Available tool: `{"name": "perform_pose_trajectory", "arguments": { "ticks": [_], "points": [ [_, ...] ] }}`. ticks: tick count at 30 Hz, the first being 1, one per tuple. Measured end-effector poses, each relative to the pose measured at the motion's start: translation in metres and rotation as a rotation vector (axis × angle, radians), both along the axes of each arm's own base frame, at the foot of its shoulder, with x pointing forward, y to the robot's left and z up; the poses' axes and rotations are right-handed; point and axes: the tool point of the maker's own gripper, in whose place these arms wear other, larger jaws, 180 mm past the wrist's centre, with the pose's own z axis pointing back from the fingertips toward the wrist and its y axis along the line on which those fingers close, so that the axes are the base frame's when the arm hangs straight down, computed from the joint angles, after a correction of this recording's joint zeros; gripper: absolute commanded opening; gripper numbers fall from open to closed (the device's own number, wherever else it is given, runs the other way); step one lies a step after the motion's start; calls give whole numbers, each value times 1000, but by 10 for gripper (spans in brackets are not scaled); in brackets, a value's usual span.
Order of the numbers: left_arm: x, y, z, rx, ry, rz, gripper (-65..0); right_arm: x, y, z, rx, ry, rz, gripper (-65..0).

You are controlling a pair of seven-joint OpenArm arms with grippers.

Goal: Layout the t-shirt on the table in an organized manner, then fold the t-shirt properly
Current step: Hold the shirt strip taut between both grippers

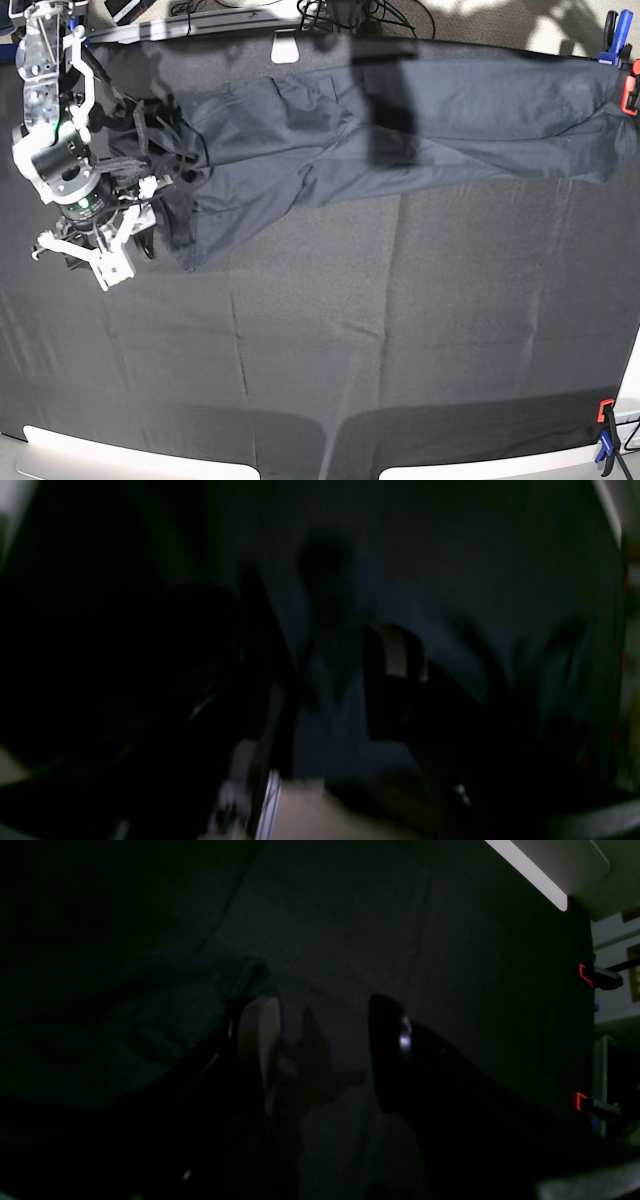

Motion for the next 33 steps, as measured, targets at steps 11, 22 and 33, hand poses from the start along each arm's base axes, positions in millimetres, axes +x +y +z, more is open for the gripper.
{"name": "perform_pose_trajectory", "arguments": {
  "ticks": [11,22,33],
  "points": [
    [16,-29,-60,195,159,-163,-377,0,0,0,3,1,1,-368],
    [24,-57,-84,262,228,-311,-377,-5,-5,-7,-13,50,-24,-368],
    [13,-96,-76,-9,250,-353,-389,-5,-4,-6,-12,45,-21,-368]
  ]
}}
